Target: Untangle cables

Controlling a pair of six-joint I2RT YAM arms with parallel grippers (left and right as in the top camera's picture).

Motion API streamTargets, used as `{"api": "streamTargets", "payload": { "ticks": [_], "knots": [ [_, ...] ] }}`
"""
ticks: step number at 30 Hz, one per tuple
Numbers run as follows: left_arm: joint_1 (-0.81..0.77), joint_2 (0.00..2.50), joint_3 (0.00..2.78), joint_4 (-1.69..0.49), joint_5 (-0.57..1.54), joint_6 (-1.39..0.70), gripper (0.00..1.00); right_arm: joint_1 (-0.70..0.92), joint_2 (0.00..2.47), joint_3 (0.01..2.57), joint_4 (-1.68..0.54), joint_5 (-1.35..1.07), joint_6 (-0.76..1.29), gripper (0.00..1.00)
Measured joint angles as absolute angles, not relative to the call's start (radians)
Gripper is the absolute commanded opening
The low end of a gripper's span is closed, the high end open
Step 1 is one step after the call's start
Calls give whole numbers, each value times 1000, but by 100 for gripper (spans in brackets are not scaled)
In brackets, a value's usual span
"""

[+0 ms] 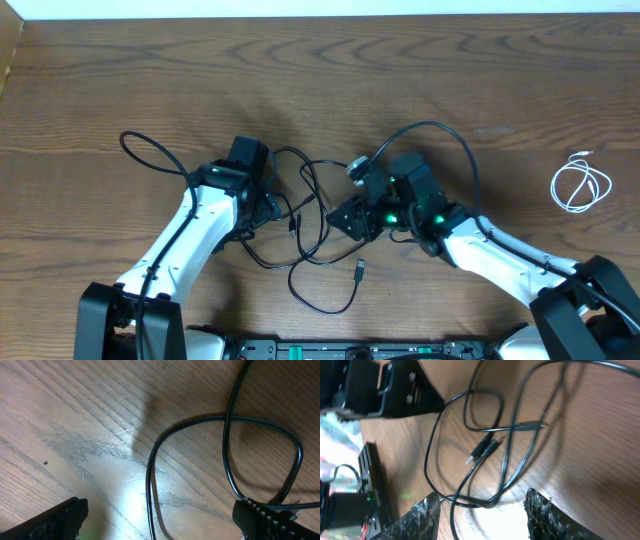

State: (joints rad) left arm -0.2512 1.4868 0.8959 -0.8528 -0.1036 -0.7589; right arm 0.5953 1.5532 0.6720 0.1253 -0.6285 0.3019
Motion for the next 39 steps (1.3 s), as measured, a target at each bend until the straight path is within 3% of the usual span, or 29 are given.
{"api": "streamTargets", "payload": {
  "ticks": [3, 4, 5, 11, 18, 21, 27, 31, 39],
  "knots": [
    [-251, 1487, 896, -853, -103, -759, 98, 628, 1573, 672, 167, -626, 285, 52],
    [-251, 1487, 896, -853, -103, -759, 98, 638, 1581, 672, 182, -622, 281, 57],
    [-251, 1487, 896, -853, -104, -759, 98, 645, 1591, 672, 194, -617, 278, 70],
    [-251, 1487, 896, -852, -104, -759, 98, 687, 1681, 672, 260, -564, 266, 75],
    [-251, 1487, 896, -853, -104, -759, 98, 696, 1712, 671, 321, -549, 264, 62],
    [-251, 1487, 896, -853, -104, -759, 98, 698, 1712, 671, 356, -549, 262, 51],
    [-251, 1487, 896, -853, -104, -759, 98, 722, 1734, 672, 420, -545, 259, 46],
    [-251, 1487, 896, -853, -104, -759, 98, 726, 1809, 671, 478, -543, 256, 33],
    [-251, 1487, 896, -853, -104, -759, 98, 725, 1866, 671, 529, -567, 259, 18]
  ]
}}
